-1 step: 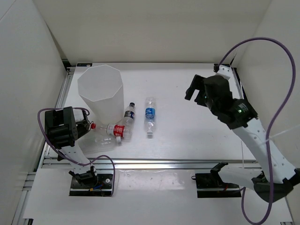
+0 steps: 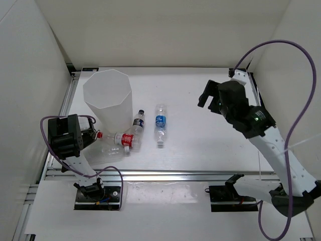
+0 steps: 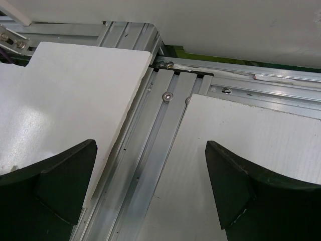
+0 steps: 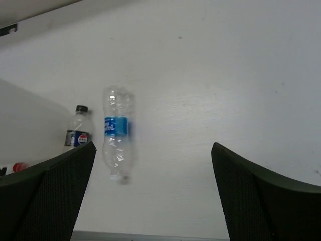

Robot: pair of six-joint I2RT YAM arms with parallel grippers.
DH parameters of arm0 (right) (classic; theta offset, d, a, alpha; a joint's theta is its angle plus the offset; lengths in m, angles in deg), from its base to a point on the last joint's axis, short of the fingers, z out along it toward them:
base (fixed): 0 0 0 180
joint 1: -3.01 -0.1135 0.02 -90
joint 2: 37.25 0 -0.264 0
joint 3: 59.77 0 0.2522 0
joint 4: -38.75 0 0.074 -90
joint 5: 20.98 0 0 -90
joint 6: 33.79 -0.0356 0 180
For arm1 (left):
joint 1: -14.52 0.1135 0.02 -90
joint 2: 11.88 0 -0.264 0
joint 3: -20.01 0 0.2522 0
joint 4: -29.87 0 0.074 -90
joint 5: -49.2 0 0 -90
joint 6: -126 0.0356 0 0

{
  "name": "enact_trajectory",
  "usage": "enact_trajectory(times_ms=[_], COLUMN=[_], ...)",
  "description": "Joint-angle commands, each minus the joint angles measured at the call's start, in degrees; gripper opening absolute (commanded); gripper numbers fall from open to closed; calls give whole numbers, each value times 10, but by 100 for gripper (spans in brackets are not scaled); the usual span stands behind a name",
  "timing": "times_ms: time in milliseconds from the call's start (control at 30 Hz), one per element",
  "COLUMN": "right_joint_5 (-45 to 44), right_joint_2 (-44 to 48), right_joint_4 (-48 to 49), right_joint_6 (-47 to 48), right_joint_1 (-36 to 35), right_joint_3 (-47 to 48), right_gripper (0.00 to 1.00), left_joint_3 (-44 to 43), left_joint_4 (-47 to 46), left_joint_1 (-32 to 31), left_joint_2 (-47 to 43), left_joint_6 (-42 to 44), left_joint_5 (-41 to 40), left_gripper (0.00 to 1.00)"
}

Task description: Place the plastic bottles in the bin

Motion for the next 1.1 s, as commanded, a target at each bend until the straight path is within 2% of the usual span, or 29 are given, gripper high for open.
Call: enact_trajectory(times_ms=[0,33,167,333,467,733,867,933,1067], right_joint_5=[136,196,326,415,421,491,503,508,508], right_joint_2=[-7,-18,-106,-231,-364,-544,-598,-611,-616], right_joint_4=[76,76,85,156,179,184,184,191,198], right_joint_6=[163,178,200,213,213,193,169,163,157], right_joint_1=[8,15,20,26,26,26,26,26,26], right_joint_3=[8,17,7,7,64,193,222,217,194], right_gripper=[100,100,100,100,100,100,99,93,90], left_joint_3=[-8,-8,-8,-8,-14,-20,-20,-20,-20], left_joint_4=[41,41,41,41,41,41,41,41,41], left_joint_1=[2,2,2,2,9,34,40,40,46], left_joint_2=[-3,-3,-3,-3,-3,4,4,4,4], left_joint_6=[-69,-69,-69,-69,-69,-63,-63,-63,-63], left_joint_5=[-3,-3,-3,-3,2,20,20,20,25], left_gripper=[100,100,100,100,100,100,100,100,100])
